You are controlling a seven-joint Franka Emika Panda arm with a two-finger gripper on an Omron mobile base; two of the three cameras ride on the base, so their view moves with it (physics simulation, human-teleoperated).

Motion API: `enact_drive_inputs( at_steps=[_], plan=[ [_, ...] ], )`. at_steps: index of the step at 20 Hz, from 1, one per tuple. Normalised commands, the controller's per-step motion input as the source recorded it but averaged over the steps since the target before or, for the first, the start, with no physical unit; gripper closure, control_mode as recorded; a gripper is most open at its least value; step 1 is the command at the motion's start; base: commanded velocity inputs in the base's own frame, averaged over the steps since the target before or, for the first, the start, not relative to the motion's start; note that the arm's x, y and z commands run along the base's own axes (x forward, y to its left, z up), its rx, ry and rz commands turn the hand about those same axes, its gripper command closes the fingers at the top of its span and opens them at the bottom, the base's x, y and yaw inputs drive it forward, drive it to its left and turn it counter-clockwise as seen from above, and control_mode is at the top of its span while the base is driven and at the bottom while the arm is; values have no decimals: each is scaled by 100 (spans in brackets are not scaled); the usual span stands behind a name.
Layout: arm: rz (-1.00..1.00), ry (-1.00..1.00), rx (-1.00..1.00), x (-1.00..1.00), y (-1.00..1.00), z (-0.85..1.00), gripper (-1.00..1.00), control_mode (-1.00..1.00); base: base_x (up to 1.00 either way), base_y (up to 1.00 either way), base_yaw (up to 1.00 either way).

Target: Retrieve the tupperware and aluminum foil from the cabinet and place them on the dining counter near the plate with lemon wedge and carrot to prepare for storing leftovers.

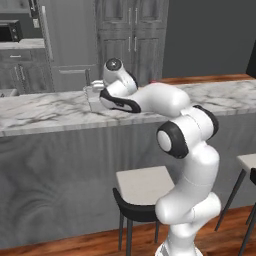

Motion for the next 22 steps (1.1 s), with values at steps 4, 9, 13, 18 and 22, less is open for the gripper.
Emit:
enact_drive_inputs(
  at_steps=[4, 9, 13, 18, 22],
  plan=[
    [0, -8, 0, -55, 0, 80, -100, -100, 0, 0, 0],
    [-7, -10, 0, -97, -23, 53, -100, -100, 0, 0, 0],
    [-14, -11, 3, -100, -93, 0, -100, -100, 0, 0, 0],
    [-12, -13, 8, -100, -98, 2, -100, -100, 0, 0, 0],
    [0, -26, 6, -100, -49, 39, -100, -100, 0, 0, 0]
  ],
)
